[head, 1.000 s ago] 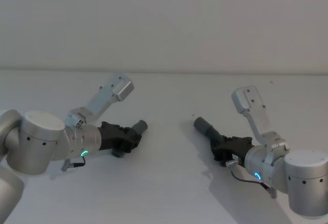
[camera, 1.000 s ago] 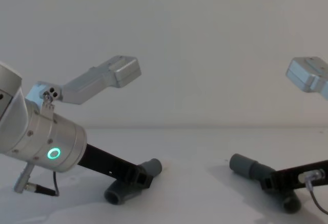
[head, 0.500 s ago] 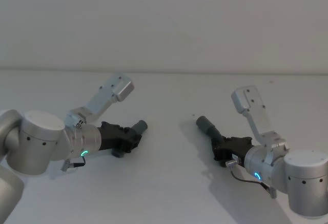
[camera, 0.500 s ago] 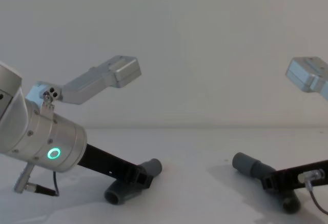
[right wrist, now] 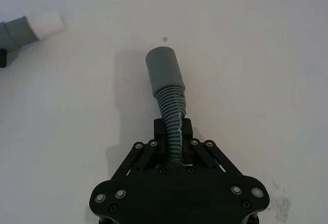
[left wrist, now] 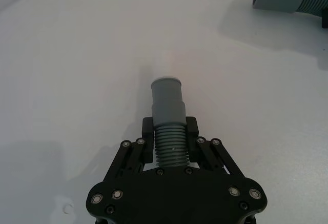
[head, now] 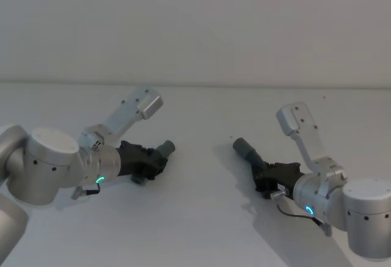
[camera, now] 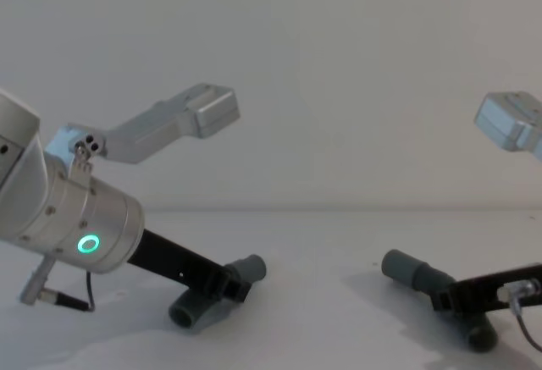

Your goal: Use both hands to pick up one end of the pipe from the table, align the ends, and insert them.

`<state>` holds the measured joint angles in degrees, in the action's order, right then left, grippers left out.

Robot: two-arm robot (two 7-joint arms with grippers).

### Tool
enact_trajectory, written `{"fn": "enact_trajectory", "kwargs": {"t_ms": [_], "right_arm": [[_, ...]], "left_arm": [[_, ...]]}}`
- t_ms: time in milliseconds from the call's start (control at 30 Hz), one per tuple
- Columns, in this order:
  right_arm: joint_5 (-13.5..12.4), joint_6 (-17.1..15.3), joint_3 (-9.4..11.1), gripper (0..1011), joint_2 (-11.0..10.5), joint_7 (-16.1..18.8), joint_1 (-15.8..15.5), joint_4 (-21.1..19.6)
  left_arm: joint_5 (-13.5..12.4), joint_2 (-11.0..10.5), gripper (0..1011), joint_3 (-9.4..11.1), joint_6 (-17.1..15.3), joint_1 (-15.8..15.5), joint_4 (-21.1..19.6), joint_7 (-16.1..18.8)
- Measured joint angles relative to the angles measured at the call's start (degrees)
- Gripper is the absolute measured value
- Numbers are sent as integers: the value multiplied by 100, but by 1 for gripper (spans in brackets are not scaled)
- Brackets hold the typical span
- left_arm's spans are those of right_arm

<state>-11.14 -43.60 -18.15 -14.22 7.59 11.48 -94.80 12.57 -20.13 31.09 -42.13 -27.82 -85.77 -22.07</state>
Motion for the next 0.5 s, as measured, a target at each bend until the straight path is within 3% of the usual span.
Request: {"fn": "enact_trajectory", "kwargs": {"t_ms": [267,500], "right_arm": [[-33,345,-1,145,-253,366,-11,-61],[-74,747,5,145,-629,868,-10,-147]], "left_arm": [[-246,-210,343,232,87,-207,-199,-203],[-407,-420,345,413,220,-403,-343,-478]]}}
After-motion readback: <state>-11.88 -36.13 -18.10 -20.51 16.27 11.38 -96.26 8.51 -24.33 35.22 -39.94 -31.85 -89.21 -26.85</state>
